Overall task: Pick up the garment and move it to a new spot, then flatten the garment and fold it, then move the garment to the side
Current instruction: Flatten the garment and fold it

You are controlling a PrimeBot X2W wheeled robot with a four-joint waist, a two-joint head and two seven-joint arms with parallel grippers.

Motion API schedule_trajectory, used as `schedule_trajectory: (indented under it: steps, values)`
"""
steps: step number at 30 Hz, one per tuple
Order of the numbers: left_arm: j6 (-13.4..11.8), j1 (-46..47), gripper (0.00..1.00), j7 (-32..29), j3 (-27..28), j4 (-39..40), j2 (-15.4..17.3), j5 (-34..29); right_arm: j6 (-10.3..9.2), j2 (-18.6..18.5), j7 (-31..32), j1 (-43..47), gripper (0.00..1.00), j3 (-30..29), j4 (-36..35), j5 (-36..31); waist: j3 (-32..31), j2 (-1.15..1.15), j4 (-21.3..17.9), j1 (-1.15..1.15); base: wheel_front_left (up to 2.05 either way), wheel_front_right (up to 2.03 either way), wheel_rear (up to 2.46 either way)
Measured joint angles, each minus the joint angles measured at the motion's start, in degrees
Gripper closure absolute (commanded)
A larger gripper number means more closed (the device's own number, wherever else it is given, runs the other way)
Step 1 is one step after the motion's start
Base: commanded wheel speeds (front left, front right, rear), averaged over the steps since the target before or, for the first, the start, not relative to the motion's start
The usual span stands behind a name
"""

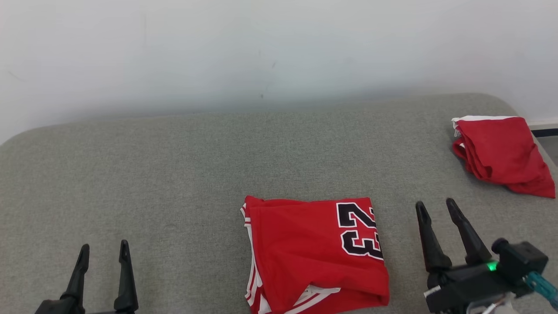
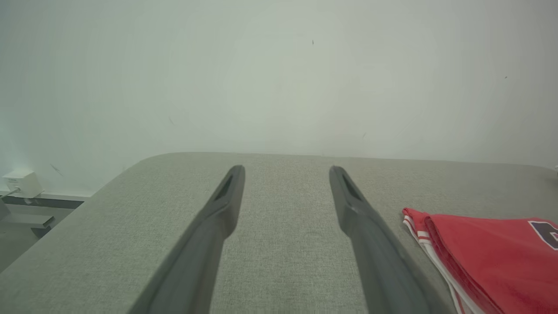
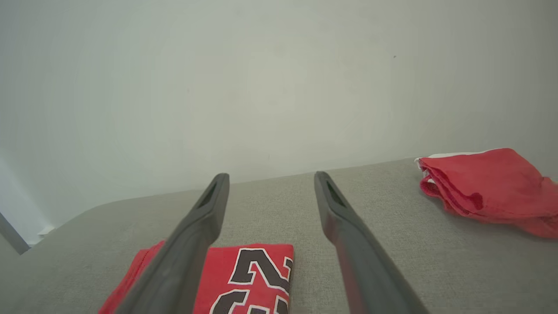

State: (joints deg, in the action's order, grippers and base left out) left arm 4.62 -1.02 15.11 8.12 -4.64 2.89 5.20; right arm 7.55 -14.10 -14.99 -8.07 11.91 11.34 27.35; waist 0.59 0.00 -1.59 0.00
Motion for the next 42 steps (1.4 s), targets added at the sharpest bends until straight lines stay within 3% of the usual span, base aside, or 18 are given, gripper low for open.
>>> schedule_trajectory:
  steps: [8,18,26,35,42]
  values:
    - [-0.25,-1.48,0.0,0.0,-0.51,0.56,0.01,0.02,0.0,2.43,0.0,6.74,0.0,-4.02,-3.05,-2.42,-0.75,0.0,-0.44,0.0,0.0,0.0,0.0]
    - [-0.48,-2.52,0.0,0.0,-2.33,1.0,0.02,0.03,0.0,3.76,0.0,8.41,0.0,-5.33,-3.99,-5.01,-1.16,0.0,0.05,0.0,0.0,0.0,0.0]
    - [2.3,-2.55,0.0,0.0,-15.61,-2.44,-0.11,0.34,0.0,3.78,0.0,8.31,0.0,-5.47,-3.89,-5.32,-0.84,0.0,0.51,0.0,0.0,0.0,0.0]
    - [2.81,-1.71,0.0,0.0,-30.27,-9.72,-0.05,3.48,0.0,3.77,0.0,7.72,0.0,-4.93,-3.55,-5.34,0.41,0.0,-0.65,0.0,0.0,0.0,0.0]
    - [2.88,0.96,0.0,-0.01,-35.38,-16.73,0.23,7.02,0.0,3.82,-0.01,6.67,0.0,-4.53,-3.23,-5.28,1.72,0.0,-2.66,0.0,0.0,0.0,0.0]
